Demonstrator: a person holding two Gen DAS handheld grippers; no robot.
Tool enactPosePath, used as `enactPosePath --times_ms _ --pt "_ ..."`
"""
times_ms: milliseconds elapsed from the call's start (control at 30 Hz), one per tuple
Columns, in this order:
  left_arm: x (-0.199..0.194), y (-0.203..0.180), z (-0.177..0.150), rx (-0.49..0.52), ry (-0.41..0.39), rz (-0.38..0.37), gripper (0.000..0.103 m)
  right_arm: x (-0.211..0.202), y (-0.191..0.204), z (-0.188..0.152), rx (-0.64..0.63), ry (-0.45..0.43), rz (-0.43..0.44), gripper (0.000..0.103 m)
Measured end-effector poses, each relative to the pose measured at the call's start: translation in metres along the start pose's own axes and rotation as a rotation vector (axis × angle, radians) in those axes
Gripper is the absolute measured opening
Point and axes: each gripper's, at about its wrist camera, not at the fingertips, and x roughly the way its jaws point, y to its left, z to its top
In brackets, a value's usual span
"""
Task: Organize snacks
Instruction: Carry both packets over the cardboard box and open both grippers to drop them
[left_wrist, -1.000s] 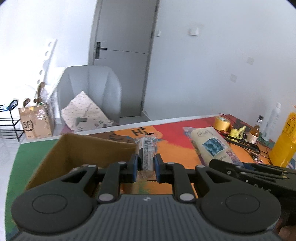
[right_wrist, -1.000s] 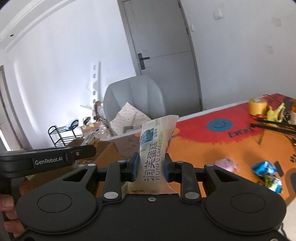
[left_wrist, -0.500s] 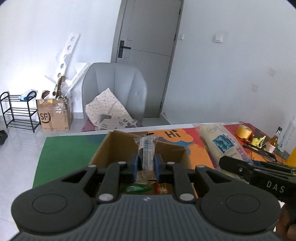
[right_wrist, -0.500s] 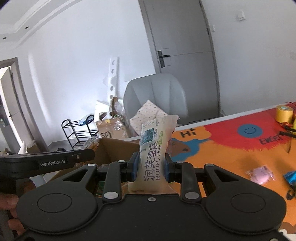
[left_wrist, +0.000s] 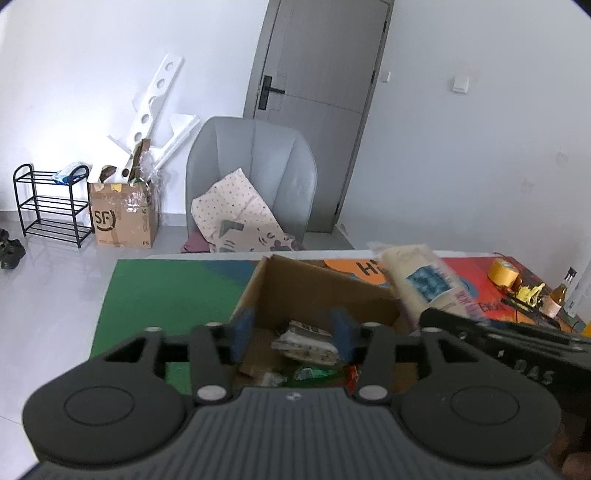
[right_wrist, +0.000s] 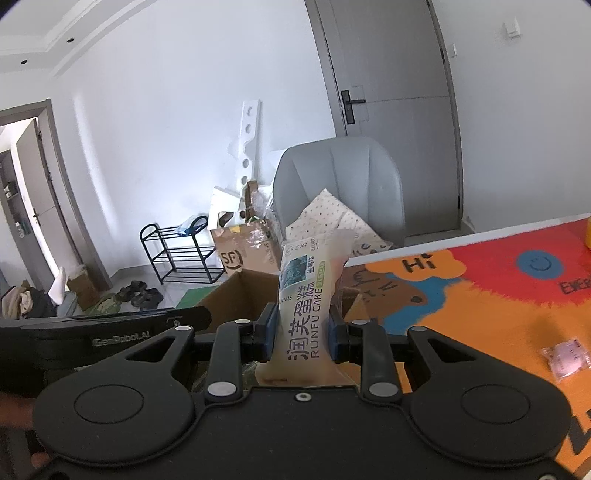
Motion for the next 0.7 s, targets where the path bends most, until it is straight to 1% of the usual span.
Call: enactPosePath --times_ms 67,233,267,300,367,467,633,700 --pt "-0.004 0.001 0.0 -0.002 -0.012 0.005 0.064 0.003 0.002 0.0 0.008 0.008 0.003 0.026" --pt "-0.009 0.005 0.001 0.004 -0.037 0.03 0.08 0.012 0.008 -0.001 0.052 0.02 0.02 0.026" --pt "-0.011 0.005 0.001 0.005 -0.041 0.036 0.083 0.014 0.008 0.0 0.063 0.025 0.027 0.028" --pt "-0.012 0.005 0.001 0.005 -0.044 0.041 0.084 0.015 0.008 0.0 0.076 0.031 0.042 0.034" --pt "-0.014 0.007 0.001 0.0 -0.051 0.047 0.088 0.013 0.007 0.001 0.094 0.038 0.056 0.042" --pt "-0.013 0.01 0.002 -0.009 -0.052 0.059 0.092 0.007 0.004 0.0 0.09 0.023 0.051 0.053" --pt "-0.012 0.005 0.0 -0.003 -0.051 0.059 0.094 -0.003 -0.006 -0.002 0.1 0.016 0.038 0.055" --pt "-0.01 0.001 -0.001 0.007 -0.046 0.049 0.095 -0.006 -0.011 -0.003 0.105 0.015 0.026 0.058"
